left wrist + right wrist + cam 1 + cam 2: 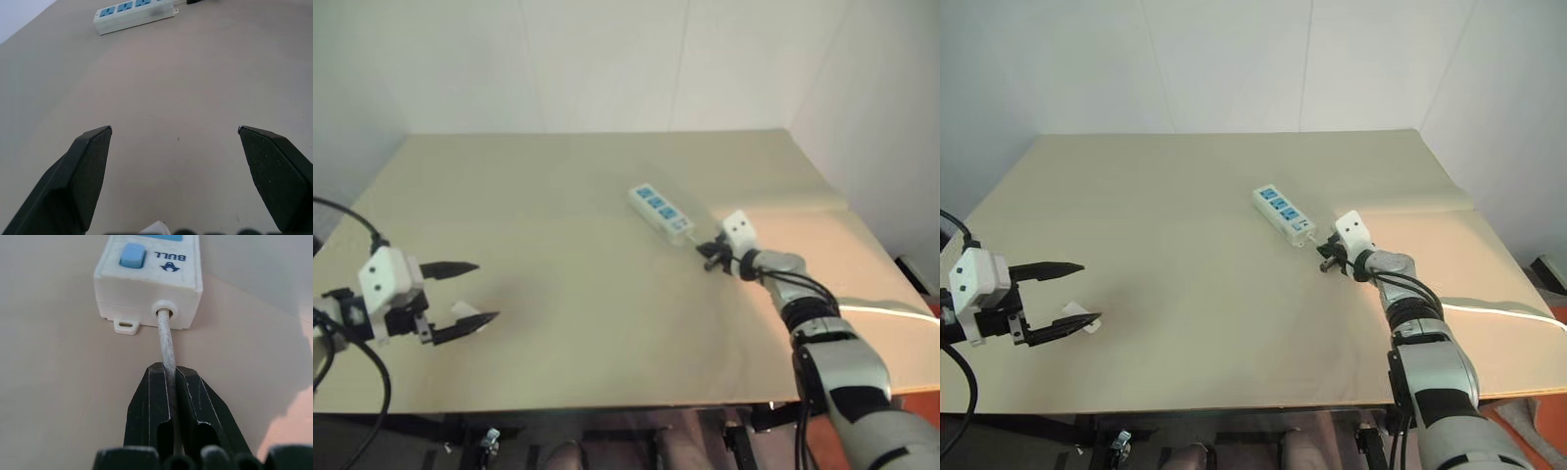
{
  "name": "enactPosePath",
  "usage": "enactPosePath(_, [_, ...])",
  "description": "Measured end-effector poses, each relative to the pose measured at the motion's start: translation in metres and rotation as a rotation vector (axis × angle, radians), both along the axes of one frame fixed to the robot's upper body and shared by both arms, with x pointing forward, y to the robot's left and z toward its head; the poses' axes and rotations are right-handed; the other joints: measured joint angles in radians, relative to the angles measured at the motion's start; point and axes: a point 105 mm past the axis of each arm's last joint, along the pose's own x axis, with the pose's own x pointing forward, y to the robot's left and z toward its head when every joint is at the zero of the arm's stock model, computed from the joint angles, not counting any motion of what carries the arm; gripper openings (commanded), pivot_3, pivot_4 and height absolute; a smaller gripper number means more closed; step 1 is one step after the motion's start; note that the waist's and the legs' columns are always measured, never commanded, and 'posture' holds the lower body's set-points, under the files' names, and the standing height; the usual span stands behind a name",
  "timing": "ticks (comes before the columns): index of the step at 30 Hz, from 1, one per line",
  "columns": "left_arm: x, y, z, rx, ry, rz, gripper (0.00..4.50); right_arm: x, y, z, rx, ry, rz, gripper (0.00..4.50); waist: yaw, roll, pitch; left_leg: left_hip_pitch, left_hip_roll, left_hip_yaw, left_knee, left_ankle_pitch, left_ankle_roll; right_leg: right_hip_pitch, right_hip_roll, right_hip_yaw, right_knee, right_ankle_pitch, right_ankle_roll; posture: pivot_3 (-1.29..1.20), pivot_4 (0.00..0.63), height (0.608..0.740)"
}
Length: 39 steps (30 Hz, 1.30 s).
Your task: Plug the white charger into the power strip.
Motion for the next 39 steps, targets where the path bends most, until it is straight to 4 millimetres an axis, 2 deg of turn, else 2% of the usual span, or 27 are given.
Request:
enactPosePath(5, [0.000, 0.000, 0.000, -0.001, 0.002, -0.005, 4.50, -0.028, 0.021, -0.008, 0.010, -0.024, 0.220, 0.03, -0.004, 0.000, 0.000, 0.001, 0.000, 0.000, -0.001, 0.000, 0.000, 0.000, 0.000, 0.001, 0.001, 0.000, 0.000, 0.00, 0.150, 0.740])
enactPosePath(9, [0.002, -0.002, -0.001, -0.002, -0.001, -0.019, 4.50, -0.061, 0.036, -0.013, 0.001, -0.034, 0.408, 0.03, 0.001, 0.000, 0.000, 0.002, 0.000, 0.001, -0.001, 0.000, 0.000, 0.000, 0.000, 0.001, 0.003, 0.000, 0.001, 0.00, 0.150, 0.740])
enactPosePath(11, [0.004, -0.003, -0.001, -0.004, -0.001, -0.029, 4.50, -0.084, 0.039, -0.017, -0.010, -0.012, 0.519, 0.03, 0.003, 0.000, 0.000, 0.002, 0.000, 0.001, 0.000, 0.000, 0.000, 0.000, 0.000, 0.001, 0.003, 0.000, 0.001, 0.00, 0.150, 0.740])
enactPosePath(15, [0.006, -0.004, -0.002, -0.008, 0.004, -0.037, 4.50, -0.113, 0.037, -0.020, -0.019, 0.034, 0.650, 0.03, 0.003, 0.000, 0.000, 0.002, 0.000, 0.001, 0.000, 0.000, 0.000, 0.000, 0.000, 0.001, 0.004, -0.001, 0.001, 0.00, 0.150, 0.740])
enactPosePath(17, [0.007, -0.004, -0.003, -0.011, 0.007, -0.039, 4.50, -0.116, 0.033, -0.021, -0.041, 0.044, 0.654, 0.03, 0.002, 0.000, 0.000, 0.003, 0.000, 0.001, 0.000, 0.000, 0.000, 0.000, 0.001, 0.001, 0.004, -0.002, 0.003, 0.00, 0.150, 0.740])
enactPosePath(20, [0.008, -0.006, -0.002, -0.009, 0.002, -0.053, 4.50, -0.107, 0.026, -0.025, -0.079, 0.035, 0.580, 0.03, 0.002, 0.000, 0.000, 0.003, 0.000, 0.001, 0.000, 0.000, 0.000, 0.000, 0.001, 0.001, 0.005, -0.003, 0.005, 0.00, 0.150, 0.740])
enactPosePath(25, [0.010, -0.010, -0.002, -0.009, 0.001, -0.070, 4.50, -0.091, 0.024, -0.020, -0.064, -0.002, 0.489, 1.66, 0.004, 0.000, 0.000, 0.003, 0.000, 0.001, 0.000, 0.000, 0.000, 0.000, 0.001, 0.002, 0.005, -0.003, 0.004, 0.00, 0.150, 0.740])
enactPosePath(30, [0.013, -0.010, -0.002, -0.014, 0.003, -0.075, 4.50, -0.092, 0.022, -0.016, -0.038, -0.007, 0.483, 3.48, 0.005, 0.000, 0.000, 0.002, -0.001, 0.001, 0.000, 0.000, 0.000, 0.000, 0.000, 0.002, 0.004, -0.001, 0.001, 0.00, 0.150, 0.740])
enactPosePath(33, [0.013, -0.011, -0.002, -0.014, 0.007, -0.081, 4.50, -0.096, 0.011, -0.009, -0.001, -0.013, 0.471, 4.48, 0.007, 0.000, 0.000, 0.002, 0.000, 0.001, 0.000, 0.000, 0.000, 0.000, 0.000, 0.002, 0.004, -0.001, 0.001, 0.00, 0.150, 0.740])
enactPosePath(39, [0.014, -0.011, -0.003, -0.018, 0.015, -0.090, 4.50, -0.105, 0.006, 0.014, 0.126, -0.062, 0.441, 4.48, 0.006, 0.000, 0.000, 0.003, 0.000, 0.001, 0.000, 0.000, 0.000, 0.000, 0.001, 0.002, 0.005, -0.002, 0.003, 0.00, 0.150, 0.740])
